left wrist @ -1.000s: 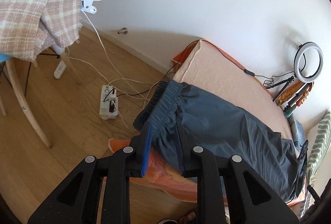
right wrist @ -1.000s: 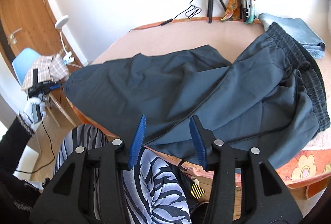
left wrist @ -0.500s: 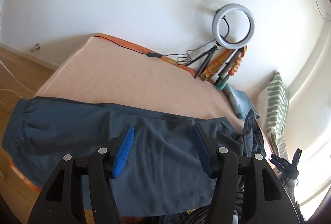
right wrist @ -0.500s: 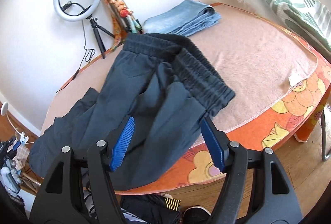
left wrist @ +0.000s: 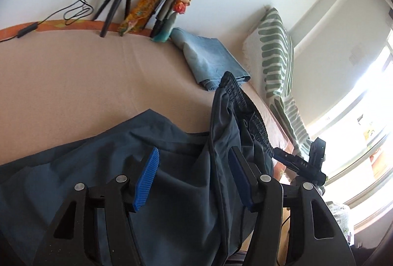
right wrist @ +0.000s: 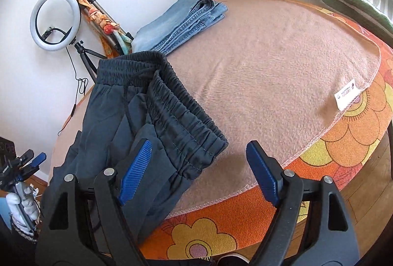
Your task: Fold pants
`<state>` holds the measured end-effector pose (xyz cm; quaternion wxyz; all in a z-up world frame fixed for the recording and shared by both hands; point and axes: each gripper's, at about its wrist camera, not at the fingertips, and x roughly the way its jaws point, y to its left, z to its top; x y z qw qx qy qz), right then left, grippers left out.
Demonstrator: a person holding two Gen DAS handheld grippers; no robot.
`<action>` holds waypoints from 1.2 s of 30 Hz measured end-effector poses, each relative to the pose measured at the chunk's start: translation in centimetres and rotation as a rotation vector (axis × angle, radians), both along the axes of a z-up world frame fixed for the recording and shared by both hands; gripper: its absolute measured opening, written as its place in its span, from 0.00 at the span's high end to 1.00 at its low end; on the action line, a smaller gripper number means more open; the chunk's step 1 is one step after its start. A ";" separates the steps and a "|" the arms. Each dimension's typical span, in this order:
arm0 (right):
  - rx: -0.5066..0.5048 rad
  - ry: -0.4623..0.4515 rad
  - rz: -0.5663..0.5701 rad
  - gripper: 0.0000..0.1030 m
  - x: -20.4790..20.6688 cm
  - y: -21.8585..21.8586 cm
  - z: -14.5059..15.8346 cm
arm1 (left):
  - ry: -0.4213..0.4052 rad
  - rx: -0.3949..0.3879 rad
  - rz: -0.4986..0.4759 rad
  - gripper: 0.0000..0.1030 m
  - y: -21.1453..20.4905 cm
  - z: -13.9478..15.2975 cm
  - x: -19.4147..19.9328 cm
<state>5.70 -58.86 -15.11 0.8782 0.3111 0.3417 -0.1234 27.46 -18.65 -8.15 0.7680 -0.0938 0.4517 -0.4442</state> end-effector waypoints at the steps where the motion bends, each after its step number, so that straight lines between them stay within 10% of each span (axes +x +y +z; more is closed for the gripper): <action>1: 0.004 -0.003 0.007 0.20 0.2 0.0 -0.1 | 0.012 0.005 -0.019 0.43 -1.5 -0.4 0.5; 11: -0.012 -0.003 0.065 0.21 2.0 0.4 -0.5 | 0.205 0.038 -0.066 0.42 -10.9 -5.1 3.5; 15: 0.032 -0.014 0.080 0.43 1.7 0.5 -0.7 | 0.230 0.014 -0.059 0.42 -11.7 -5.7 3.7; 19: 0.124 -0.038 0.077 0.69 1.2 -0.2 -1.4 | 0.210 -0.020 -0.055 0.51 -12.0 -5.6 3.5; 21: 0.133 -0.048 0.060 0.82 0.8 -0.4 -1.5 | 0.193 -0.026 -0.065 0.89 -12.6 -5.5 3.4; 36: 0.058 -0.131 0.030 0.91 -3.8 -1.4 3.9 | 0.017 -0.098 -0.318 0.98 -16.9 0.2 -3.1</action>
